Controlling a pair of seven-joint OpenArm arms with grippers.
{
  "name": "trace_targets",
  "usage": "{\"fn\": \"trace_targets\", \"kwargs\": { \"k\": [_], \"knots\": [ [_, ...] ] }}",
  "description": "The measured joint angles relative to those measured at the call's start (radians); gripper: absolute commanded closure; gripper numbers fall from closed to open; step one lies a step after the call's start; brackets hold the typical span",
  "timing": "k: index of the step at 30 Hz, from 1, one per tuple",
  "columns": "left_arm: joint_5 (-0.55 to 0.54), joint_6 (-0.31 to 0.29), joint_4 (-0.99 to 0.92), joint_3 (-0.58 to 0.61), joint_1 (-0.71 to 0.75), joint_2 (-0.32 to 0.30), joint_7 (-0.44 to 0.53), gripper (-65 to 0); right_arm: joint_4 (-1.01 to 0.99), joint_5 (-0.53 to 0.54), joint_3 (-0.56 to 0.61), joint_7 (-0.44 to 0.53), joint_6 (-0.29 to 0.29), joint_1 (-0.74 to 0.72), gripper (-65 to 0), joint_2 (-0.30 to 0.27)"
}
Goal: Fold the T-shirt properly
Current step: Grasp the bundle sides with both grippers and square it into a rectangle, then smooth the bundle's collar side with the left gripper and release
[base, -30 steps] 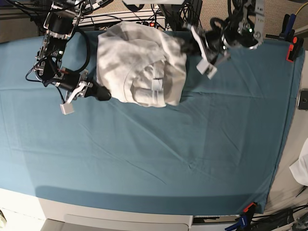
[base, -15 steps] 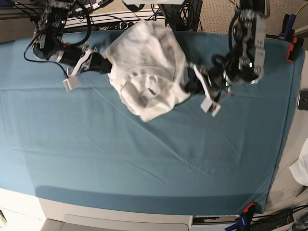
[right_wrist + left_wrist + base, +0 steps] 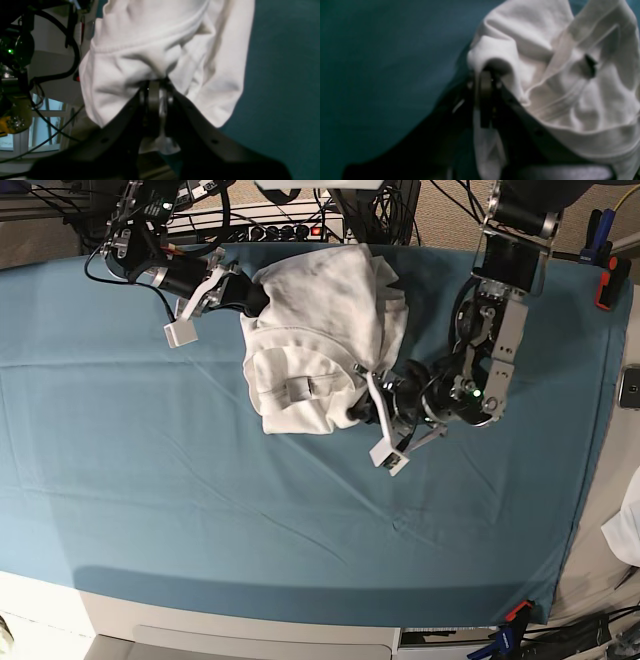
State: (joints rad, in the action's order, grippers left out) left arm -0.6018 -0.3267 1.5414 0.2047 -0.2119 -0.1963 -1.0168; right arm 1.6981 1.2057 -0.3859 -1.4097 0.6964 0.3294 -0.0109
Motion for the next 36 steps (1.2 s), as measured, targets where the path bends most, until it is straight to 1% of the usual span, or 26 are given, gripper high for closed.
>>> {"fn": "trace_targets", "kwargs": {
  "k": [4, 7, 9, 11, 13, 14, 15, 16, 18, 19, 20, 21, 24, 26, 28, 29, 30, 31, 33, 34, 36],
  "knots": [
    [0.037, 0.000, -0.002, 0.004, -0.011, 0.019, 0.004, 0.0, 0.000, -0.001, 0.000, 0.000, 0.000, 0.000, 0.0, 0.015],
    [0.046, 0.000, -0.002, 0.004, -0.024, 0.021, 0.005, 0.0, 0.000, 0.000, 0.000, 0.000, 0.000, 0.002, 0.0, 0.017],
    [0.084, 0.000, -0.002, 0.004, -0.027, 0.021, 0.005, 0.0, 0.000, 0.000, 0.000, 0.002, 0.000, 0.007, 0.0, 0.017],
    [0.107, 0.047, -0.002, 0.004, -0.029, 0.018, 0.009, 0.0, 0.000, 0.000, 0.000, 0.004, 0.000, 0.011, 0.0, 0.017],
    [0.177, 0.099, -0.002, 0.005, -0.030, 0.018, 0.018, 0.0, 0.000, 0.000, 0.000, 0.004, 0.000, 0.011, 0.0, 0.017],
    [0.213, 0.106, -0.002, 0.005, -0.029, 0.018, 0.023, 0.0, 0.000, -0.001, 0.000, 0.004, 0.000, 0.011, 0.0, 0.017],
    [0.241, 0.115, -0.002, 0.006, -0.030, 0.018, 0.023, 0.0, 0.000, -0.001, 0.000, 0.004, 0.000, 0.011, -0.8, 0.017],
    [0.273, 0.118, -0.002, 0.006, -0.030, 0.019, 0.023, 0.0, 0.000, 0.000, 0.000, 0.004, 0.000, 0.011, -5.2, 0.017],
    [0.330, 0.118, -0.002, 0.007, -0.033, 0.018, 0.023, -10.9, 0.000, -0.002, 0.000, 0.003, 0.000, 0.011, -13.5, 0.017],
    [0.360, 0.119, -0.002, 0.007, -0.038, 0.018, 0.023, -16.1, 0.000, -0.001, 0.000, 0.004, 0.000, 0.011, -15.8, 0.017],
    [0.383, 0.126, -0.002, 0.006, -0.048, 0.015, 0.019, -20.3, 0.000, -0.002, 0.000, 0.004, 0.000, 0.011, -16.0, 0.017],
    [0.391, 0.125, -0.002, 0.006, -0.061, 0.007, 0.006, -22.9, 0.000, -0.001, 0.000, 0.004, 0.000, 0.011, -16.0, 0.017],
    [0.392, 0.175, 0.001, 0.006, -0.100, -0.023, -0.024, -23.7, 0.009, -0.002, 0.000, 0.003, 0.000, 0.011, -16.0, 0.017],
    [0.389, 0.174, 0.016, 0.005, -0.118, -0.052, -0.023, -23.7, 0.040, -0.003, 0.000, 0.000, -0.001, 0.011, -16.0, 0.017],
    [0.367, 0.174, 0.034, 0.005, -0.134, -0.081, -0.038, -22.6, 0.087, -0.003, 0.000, -0.002, -0.001, 0.011, -16.0, 0.017],
    [0.330, 0.171, 0.044, 0.005, -0.139, -0.100, -0.045, -20.4, 0.117, -0.006, 0.000, -0.005, -0.004, 0.011, -15.9, 0.017],
    [0.285, 0.155, 0.056, 0.005, -0.142, -0.120, -0.051, -16.6, 0.154, -0.005, 0.000, -0.007, -0.004, 0.011, -15.9, 0.017],
    [0.228, 0.136, 0.068, 0.003, -0.143, -0.138, -0.065, -11.6, 0.196, -0.007, 0.000, -0.008, -0.006, 0.011, -15.9, 0.017],
    [0.103, 0.097, 0.081, -0.024, -0.133, -0.154, -0.084, -0.3, 0.285, -0.002, 0.000, -0.008, -0.002, 0.011, -15.2, 0.017],
    [0.045, 0.064, 0.084, -0.051, -0.121, -0.152, -0.092, 0.0, 0.325, 0.002, 0.000, -0.006, 0.000, 0.011, -14.4, 0.018],
    [-0.108, -0.012, 0.086, -0.110, -0.095, -0.150, -0.114, 0.0, 0.387, 0.009, 0.000, -0.005, 0.002, 0.014, -14.0, 0.018]
  ]
}}
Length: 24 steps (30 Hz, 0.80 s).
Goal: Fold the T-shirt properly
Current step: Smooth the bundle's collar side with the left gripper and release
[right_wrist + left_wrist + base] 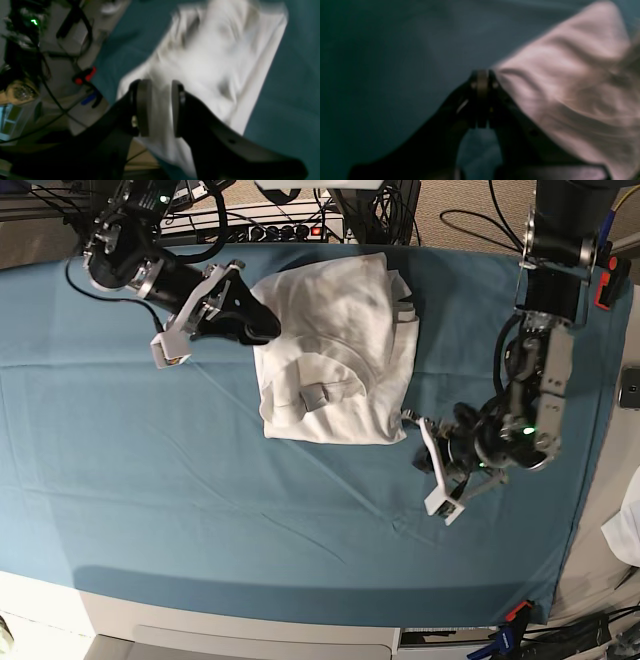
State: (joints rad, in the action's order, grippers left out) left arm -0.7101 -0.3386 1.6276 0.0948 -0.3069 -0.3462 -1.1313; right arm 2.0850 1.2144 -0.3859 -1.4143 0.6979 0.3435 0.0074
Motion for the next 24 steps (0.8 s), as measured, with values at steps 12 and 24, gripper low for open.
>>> {"fn": "trace_targets", "kwargs": {
  "k": [12, 24],
  "knots": [
    [-0.621, -0.264, 0.001, -0.208, 0.181, 0.011, -0.210, 0.0, 0.110, 0.066, 0.000, -0.003, 0.002, 0.072, -7.2, 0.084],
    [-0.503, -0.268, -0.045, -0.107, 0.229, 0.244, -0.120, 0.0, -0.184, -0.054, 0.159, 0.056, -0.002, 0.054, 0.0, 0.084]
  ]
}}
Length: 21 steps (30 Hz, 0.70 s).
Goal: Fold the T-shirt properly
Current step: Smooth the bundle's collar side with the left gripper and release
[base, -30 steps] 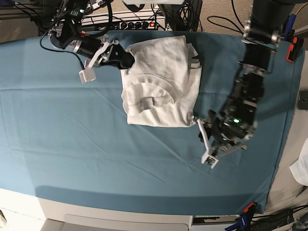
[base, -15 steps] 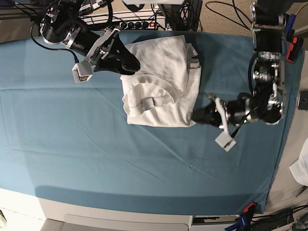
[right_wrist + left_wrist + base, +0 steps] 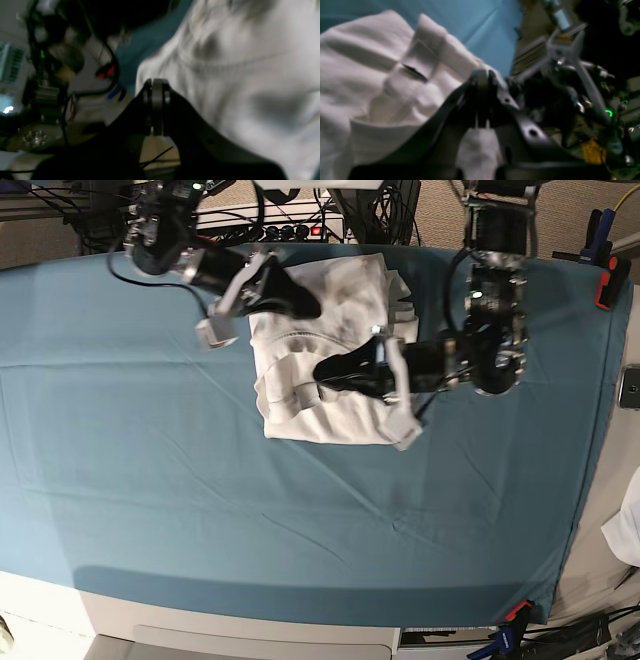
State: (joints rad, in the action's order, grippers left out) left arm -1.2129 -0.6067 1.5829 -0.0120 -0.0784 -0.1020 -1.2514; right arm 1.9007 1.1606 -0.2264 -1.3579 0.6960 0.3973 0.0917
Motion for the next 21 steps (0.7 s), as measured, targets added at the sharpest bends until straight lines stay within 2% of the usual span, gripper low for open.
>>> {"fn": "trace_targets", "kwargs": {
  "k": [3, 6, 10, 13, 14, 17, 21],
  "knots": [
    [0.146, 0.052, -0.034, 0.074, -0.019, 0.005, 0.052, 0.0, -0.076, -0.003, 0.031, 0.002, -0.001, -0.020, 0.0, 0.000],
    [0.234, 0.082, -0.055, 0.103, -0.017, 0.004, 0.056, 0.0, -0.114, -0.035, 0.035, 0.012, 0.002, -0.032, 0.0, 0.000],
    [0.335, 0.094, -0.078, 0.090, -0.016, 0.000, 0.076, 0.0, -0.126, -0.073, 0.035, 0.022, 0.001, -0.032, 0.0, 0.000],
    [0.381, 0.123, -0.078, 0.047, -0.026, -0.001, 0.107, 0.0, -0.126, -0.145, 0.037, 0.043, 0.003, -0.032, 0.0, 0.000],
    [0.387, 0.127, -0.079, 0.028, -0.039, -0.005, 0.102, 0.0, -0.126, -0.170, 0.039, 0.053, -0.014, -0.032, 0.0, 0.001],
    [0.411, 0.143, -0.080, -0.023, -0.100, -0.041, 0.115, 0.0, -0.124, -0.221, 0.040, 0.071, -0.063, -0.032, 0.0, 0.006],
    [0.479, 0.163, -0.080, -0.068, -0.149, -0.113, 0.139, 0.0, -0.124, -0.220, 0.041, 0.076, -0.069, -0.023, 0.0, 0.006]
  ]
}}
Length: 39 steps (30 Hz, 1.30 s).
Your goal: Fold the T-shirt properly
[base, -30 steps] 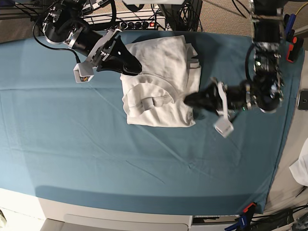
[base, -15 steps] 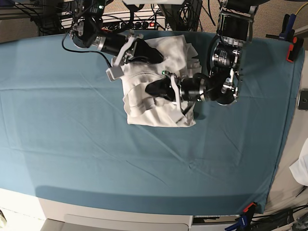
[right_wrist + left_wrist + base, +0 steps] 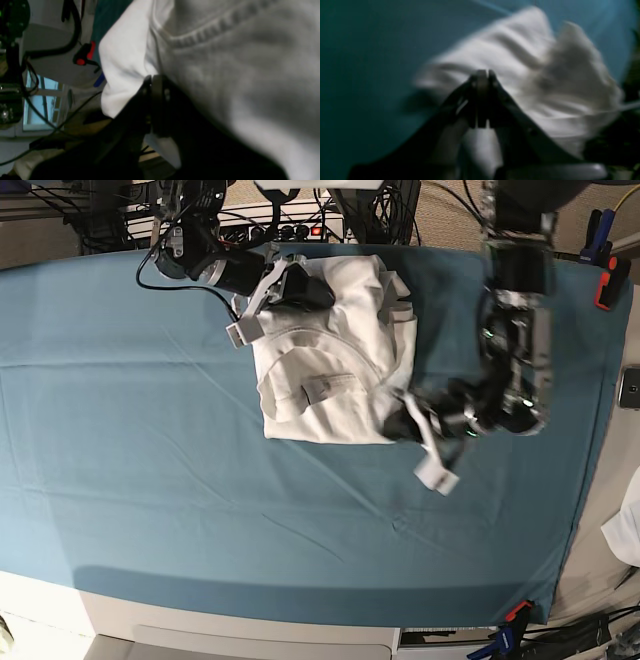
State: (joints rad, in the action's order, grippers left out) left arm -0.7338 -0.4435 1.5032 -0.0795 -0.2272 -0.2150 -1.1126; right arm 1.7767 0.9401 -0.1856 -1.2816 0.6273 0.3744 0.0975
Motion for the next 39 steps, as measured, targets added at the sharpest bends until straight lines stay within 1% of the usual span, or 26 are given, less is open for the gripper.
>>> {"fn": "trace_targets", "kwargs": {
  "k": [1, 3, 6, 8, 10, 12, 13, 14, 16, 18, 19, 22, 23, 25, 28, 29, 32, 34, 35, 36, 39],
  "knots": [
    [0.017, 0.018, 0.000, -0.004, -0.005, -0.019, 0.008, 0.0, 0.004, 0.006, 0.000, -0.001, -0.003, 0.006, 0.0, 0.000],
    [0.028, 0.019, 0.000, -0.018, -0.021, -0.061, 0.013, 0.0, 0.018, 0.039, -0.003, -0.041, -0.003, 0.018, 0.0, -0.001],
    [0.034, 0.023, 0.007, -0.060, -0.062, -0.133, 0.015, 0.0, 0.091, 0.079, -0.004, -0.108, 0.043, 0.055, 0.0, -0.010],
    [0.034, 0.046, 0.023, -0.100, -0.079, -0.184, 0.017, 0.0, 0.187, 0.080, -0.010, -0.134, 0.065, 0.078, 0.0, -0.020],
    [0.034, 0.047, 0.035, -0.150, -0.081, -0.232, 0.018, 0.0, 0.311, 0.085, -0.029, -0.131, 0.063, 0.090, 0.0, -0.033],
    [0.029, 0.054, 0.039, -0.221, -0.074, -0.268, 0.002, 0.0, 0.436, 0.099, -0.066, -0.117, 0.068, 0.101, 0.0, -0.049],
    [0.003, 0.062, 0.039, -0.263, -0.067, -0.283, -0.017, 0.0, 0.491, 0.100, -0.093, -0.112, 0.069, 0.116, 0.0, -0.056],
    [-0.034, 0.058, 0.040, -0.304, -0.053, -0.296, -0.035, 0.0, 0.539, 0.093, -0.126, -0.117, 0.071, 0.138, 0.0, -0.061],
    [-0.105, 0.034, 0.045, -0.383, 0.000, -0.314, -0.050, 0.0, 0.571, 0.082, -0.212, -0.114, 0.073, 0.187, 0.0, -0.060],
    [-0.149, 0.014, 0.043, -0.454, 0.081, -0.317, -0.081, 0.0, 0.562, 0.043, -0.309, -0.124, 0.072, 0.223, 0.0, -0.058],
    [-0.169, 0.003, 0.042, -0.484, 0.130, -0.315, -0.095, 0.0, 0.561, 0.044, -0.369, -0.121, 0.070, 0.238, 0.0, -0.059],
    [-0.277, -0.006, 0.040, -0.532, 0.312, -0.302, -0.130, 0.0, 0.562, 0.054, -0.523, -0.114, 0.070, 0.278, 0.0, -0.068],
    [-0.327, -0.035, 0.039, -0.540, 0.371, -0.295, -0.152, 0.0, 0.562, 0.056, -0.564, -0.113, 0.070, 0.290, 0.0, -0.072],
    [-0.479, -0.089, 0.040, -0.550, 0.483, -0.273, -0.199, 0.0, 0.562, 0.069, -0.637, -0.114, 0.070, 0.318, 0.0, -0.073],
    [-0.695, -0.167, 0.042, -0.550, 0.627, -0.221, -0.287, 0.0, 0.563, 0.106, -0.695, -0.115, 0.070, 0.360, 0.0, -0.071],
    [-0.727, -0.195, 0.042, -0.549, 0.668, -0.201, -0.287, 0.0, 0.563, 0.106, -0.702, -0.114, 0.070, 0.369, 0.0, -0.072],
    [-0.717, -0.228, 0.040, -0.549, 0.746, -0.170, -0.295, 0.0, 0.563, 0.105, -0.705, -0.114, 0.070, 0.390, 0.0, -0.076],
    [-0.719, -0.229, 0.036, -0.544, 0.774, -0.170, -0.290, 0.0, 0.563, 0.108, -0.694, -0.113, 0.070, 0.390, 0.0, -0.100],
    [-0.720, -0.237, 0.035, -0.538, 0.785, -0.172, -0.286, 0.0, 0.532, 0.132, -0.683, -0.101, 0.076, 0.389, 0.0, -0.116],
    [-0.724, -0.247, 0.033, -0.531, 0.797, -0.174, -0.280, 0.0, 0.468, 0.159, -0.669, -0.080, 0.074, 0.388, 0.0, -0.132],
    [-0.728, -0.248, 0.010, -0.489, 0.844, -0.176, -0.280, 0.0, 0.226, 0.114, -0.613, -0.106, 0.070, 0.385, 0.0, -0.171]
  ]
}}
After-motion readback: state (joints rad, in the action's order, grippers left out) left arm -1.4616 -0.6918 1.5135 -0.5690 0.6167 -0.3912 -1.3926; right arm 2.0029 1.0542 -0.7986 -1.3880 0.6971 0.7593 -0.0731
